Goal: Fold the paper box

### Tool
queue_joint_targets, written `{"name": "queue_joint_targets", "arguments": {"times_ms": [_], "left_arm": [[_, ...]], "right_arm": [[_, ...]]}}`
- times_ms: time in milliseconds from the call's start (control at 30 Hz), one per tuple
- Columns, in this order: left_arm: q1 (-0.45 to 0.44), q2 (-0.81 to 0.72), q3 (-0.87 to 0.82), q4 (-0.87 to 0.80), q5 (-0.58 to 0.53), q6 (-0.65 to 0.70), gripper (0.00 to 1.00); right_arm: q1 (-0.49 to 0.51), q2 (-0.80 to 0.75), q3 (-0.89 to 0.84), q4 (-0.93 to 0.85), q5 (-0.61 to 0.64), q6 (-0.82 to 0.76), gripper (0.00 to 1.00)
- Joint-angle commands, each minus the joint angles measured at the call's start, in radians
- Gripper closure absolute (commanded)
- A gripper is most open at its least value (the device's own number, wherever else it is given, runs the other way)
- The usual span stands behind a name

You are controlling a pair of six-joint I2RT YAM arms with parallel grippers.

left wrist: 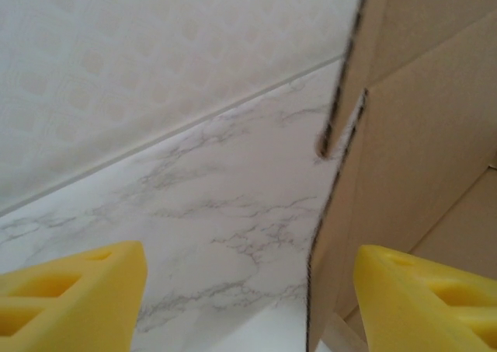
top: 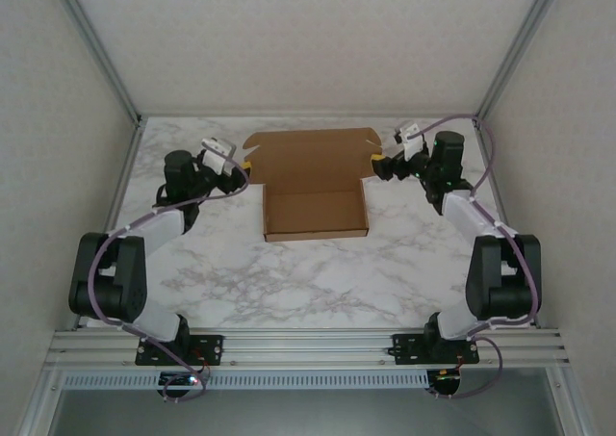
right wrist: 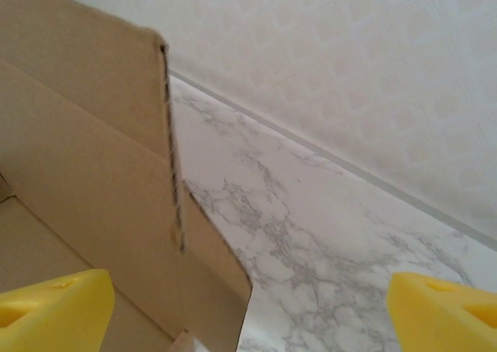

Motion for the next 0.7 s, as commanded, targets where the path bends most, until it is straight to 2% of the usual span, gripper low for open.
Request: {"name": "queue_joint_targets", "arguments": {"times_ms": [0, 367, 600, 667], "left_arm": [[-0.003, 0.044, 0.070, -0.012, 0.056, -0.008, 0.32], [-0.036, 0.118, 0.133, -0.064, 0.050, 0.004, 0.45], [-0.069, 0.103, 0.134, -0.076, 0.043, 0.007, 0.67], [-0.079, 0.100, 0.129, -0.074, 0.037, 0.007, 0.73]], "right_arm": [[0.005, 0.052, 0.091, -0.043, -0.045, -0.025, 0.12], [0.072, 0.186, 0.204, -0.163, -0.024, -0.070, 0.23], [0.087, 0.177, 0.199, -0.186, 0.023, -0.058, 0.40], [0.086, 0.166, 0.185, -0.178, 0.033, -0.047, 0.41]]}}
